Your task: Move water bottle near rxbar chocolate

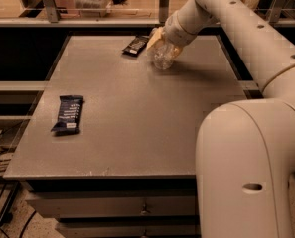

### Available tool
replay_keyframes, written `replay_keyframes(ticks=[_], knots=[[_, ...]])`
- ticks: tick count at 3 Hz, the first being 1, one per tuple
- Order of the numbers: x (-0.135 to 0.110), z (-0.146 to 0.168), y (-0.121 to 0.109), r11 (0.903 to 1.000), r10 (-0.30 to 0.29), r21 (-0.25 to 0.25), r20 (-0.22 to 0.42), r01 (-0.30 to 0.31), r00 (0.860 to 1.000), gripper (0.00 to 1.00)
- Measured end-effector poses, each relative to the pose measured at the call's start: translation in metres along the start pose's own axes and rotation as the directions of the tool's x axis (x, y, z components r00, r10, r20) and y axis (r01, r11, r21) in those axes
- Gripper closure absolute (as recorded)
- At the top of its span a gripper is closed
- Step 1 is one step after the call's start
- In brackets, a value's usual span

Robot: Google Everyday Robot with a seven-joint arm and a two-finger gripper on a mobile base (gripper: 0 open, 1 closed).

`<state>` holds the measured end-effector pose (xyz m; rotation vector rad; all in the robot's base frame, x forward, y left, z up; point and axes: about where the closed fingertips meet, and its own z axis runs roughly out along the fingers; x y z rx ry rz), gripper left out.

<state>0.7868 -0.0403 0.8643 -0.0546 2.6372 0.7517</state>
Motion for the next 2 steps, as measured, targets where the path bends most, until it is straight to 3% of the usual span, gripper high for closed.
replay_keyframes(ticks=[1,2], knots=[[-0.0058,-0.003,0.0151,0.9991,-0.015,-0.04,0.006,0.016,1.0,0.0],[-0.0065,-0.0033,0.0159,0.999,-0.016,-0.041,0.007,0.016,1.0,0.0]])
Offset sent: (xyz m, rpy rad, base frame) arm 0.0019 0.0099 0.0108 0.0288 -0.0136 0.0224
